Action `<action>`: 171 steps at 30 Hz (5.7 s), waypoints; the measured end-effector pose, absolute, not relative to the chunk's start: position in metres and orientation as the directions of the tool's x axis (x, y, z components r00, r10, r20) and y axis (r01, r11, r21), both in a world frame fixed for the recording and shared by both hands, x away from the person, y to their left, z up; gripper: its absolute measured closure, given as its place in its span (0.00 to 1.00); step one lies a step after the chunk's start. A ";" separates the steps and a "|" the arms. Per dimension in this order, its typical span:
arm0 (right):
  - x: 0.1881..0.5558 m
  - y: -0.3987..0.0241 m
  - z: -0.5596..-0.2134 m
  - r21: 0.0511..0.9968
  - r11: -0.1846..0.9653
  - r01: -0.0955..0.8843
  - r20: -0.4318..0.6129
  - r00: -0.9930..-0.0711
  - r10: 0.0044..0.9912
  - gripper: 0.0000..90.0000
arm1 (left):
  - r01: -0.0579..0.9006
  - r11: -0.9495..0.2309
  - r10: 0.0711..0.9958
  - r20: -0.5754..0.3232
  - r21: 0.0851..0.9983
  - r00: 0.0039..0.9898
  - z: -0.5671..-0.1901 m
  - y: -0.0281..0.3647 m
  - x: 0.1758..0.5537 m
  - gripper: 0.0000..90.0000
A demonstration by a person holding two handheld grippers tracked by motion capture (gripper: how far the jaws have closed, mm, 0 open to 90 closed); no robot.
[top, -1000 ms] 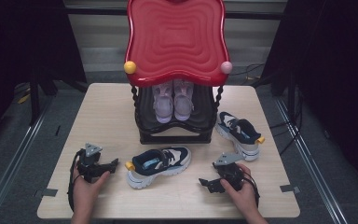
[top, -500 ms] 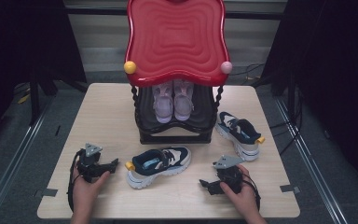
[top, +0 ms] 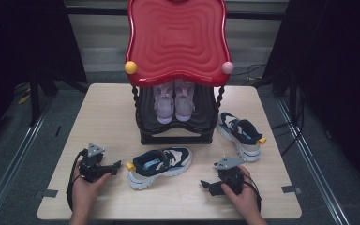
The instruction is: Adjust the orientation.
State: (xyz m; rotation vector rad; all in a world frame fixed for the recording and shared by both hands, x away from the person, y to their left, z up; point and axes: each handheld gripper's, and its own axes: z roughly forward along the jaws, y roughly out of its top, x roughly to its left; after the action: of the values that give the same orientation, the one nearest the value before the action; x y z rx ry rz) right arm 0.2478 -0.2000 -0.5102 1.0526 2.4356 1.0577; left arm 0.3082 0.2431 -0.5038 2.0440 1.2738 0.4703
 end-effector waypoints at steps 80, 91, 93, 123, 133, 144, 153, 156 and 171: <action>0.248 -0.200 -0.510 0.723 0.464 0.511 0.028 -0.694 0.720 0.15 | 0.604 -0.447 0.680 -0.188 0.660 0.709 -0.425 0.168 0.313 0.36; 0.248 -0.200 -0.510 0.723 0.464 0.511 0.028 -0.694 0.720 0.15 | 0.583 -0.478 0.645 -0.188 0.657 0.741 -0.426 0.161 0.311 0.37; 0.248 -0.200 -0.510 0.723 0.465 0.511 0.028 -0.694 0.720 0.15 | 0.578 -0.497 0.633 -0.186 0.647 0.752 -0.428 0.158 0.311 0.37; 0.248 -0.200 -0.510 0.724 0.465 0.510 0.027 -0.694 0.719 0.15 | 0.575 -0.559 0.649 -0.115 0.598 0.752 -0.428 0.161 0.309 0.66; 0.248 -0.200 -0.510 0.723 0.464 0.511 0.028 -0.694 0.720 0.15 | 0.582 -0.564 0.649 -0.121 0.586 0.751 -0.428 0.162 0.310 0.68; 0.248 -0.200 -0.510 0.723 0.463 0.513 0.030 -0.693 0.720 0.15 | 0.594 -0.568 0.647 -0.138 0.570 0.750 -0.433 0.153 0.318 0.65; 0.248 -0.200 -0.510 0.723 0.464 0.512 0.029 -0.693 0.720 0.15 | 0.585 -0.564 0.641 -0.137 0.583 0.755 -0.436 0.145 0.324 0.65; 0.248 -0.200 -0.510 0.723 0.464 0.512 0.029 -0.694 0.720 0.15 | 0.586 -0.554 0.636 -0.153 0.592 0.756 -0.437 0.145 0.325 0.65; 0.248 -0.200 -0.510 0.723 0.464 0.512 0.029 -0.694 0.720 0.15 | 0.588 -0.533 0.612 -0.202 0.609 0.764 -0.441 0.149 0.328 0.58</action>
State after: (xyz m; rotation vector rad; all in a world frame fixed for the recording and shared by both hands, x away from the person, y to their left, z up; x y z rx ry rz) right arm 0.2479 -0.2000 -0.5104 1.0532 2.4351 1.0606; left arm 0.3276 0.1486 -0.4406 2.2774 0.8919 0.0473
